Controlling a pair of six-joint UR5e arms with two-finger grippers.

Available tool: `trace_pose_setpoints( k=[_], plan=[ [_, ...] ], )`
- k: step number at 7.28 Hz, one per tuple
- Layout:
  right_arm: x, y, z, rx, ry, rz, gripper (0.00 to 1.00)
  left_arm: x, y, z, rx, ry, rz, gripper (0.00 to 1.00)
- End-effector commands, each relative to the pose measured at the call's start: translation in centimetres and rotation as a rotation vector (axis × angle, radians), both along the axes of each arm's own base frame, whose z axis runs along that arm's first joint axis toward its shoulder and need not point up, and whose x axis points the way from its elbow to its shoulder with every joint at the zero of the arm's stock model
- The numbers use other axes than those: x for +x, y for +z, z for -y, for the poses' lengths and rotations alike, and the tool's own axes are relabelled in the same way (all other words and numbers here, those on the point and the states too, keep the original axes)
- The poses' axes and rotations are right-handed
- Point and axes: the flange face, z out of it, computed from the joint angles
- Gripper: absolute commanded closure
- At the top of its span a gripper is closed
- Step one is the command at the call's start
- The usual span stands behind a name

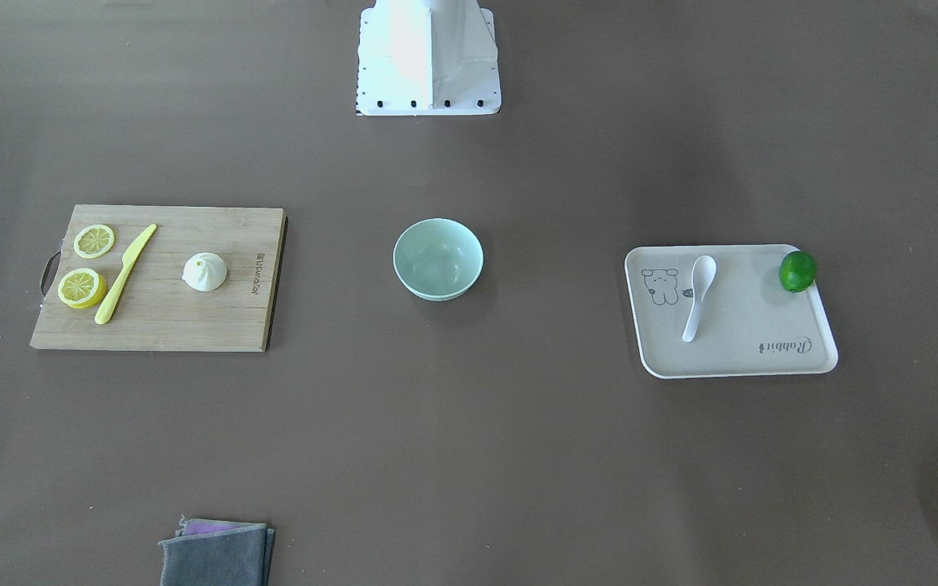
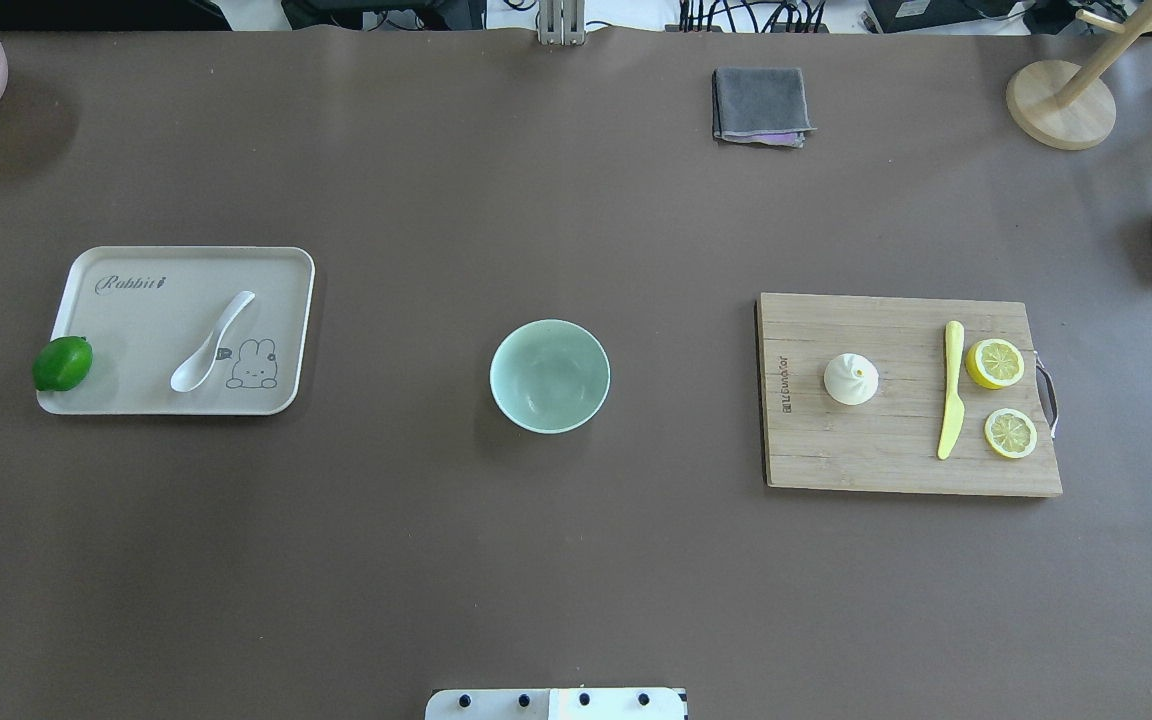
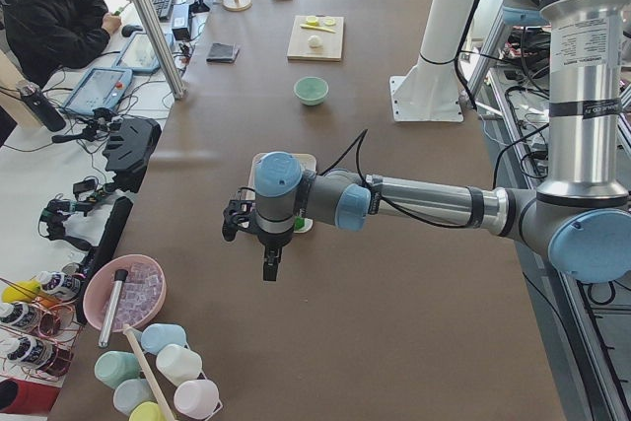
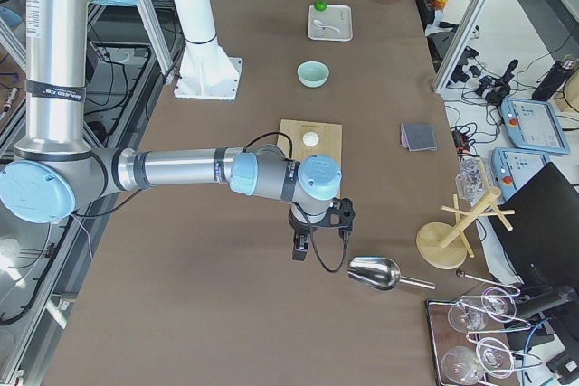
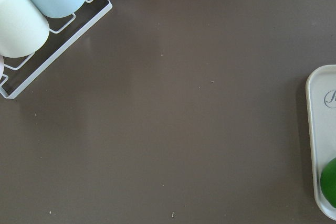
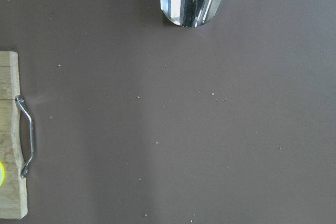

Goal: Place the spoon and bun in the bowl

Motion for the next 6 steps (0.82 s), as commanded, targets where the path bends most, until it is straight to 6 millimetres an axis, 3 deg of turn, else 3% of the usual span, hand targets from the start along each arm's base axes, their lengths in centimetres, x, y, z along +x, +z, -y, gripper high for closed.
trace_pose_setpoints(
  k=[1, 6],
  plan=[
    [0.04, -0.06, 0.02, 0.001, 0.0, -0.003, 0.0, 0.09, -0.09, 0.05, 0.001, 0.002, -0.001, 0.02],
    [0.04, -0.46, 0.24, 0.009, 0.0, -0.003, 0.0, 0.11, 0.56, 0.13, -0.005, 0.002, -0.004, 0.02]
  ],
)
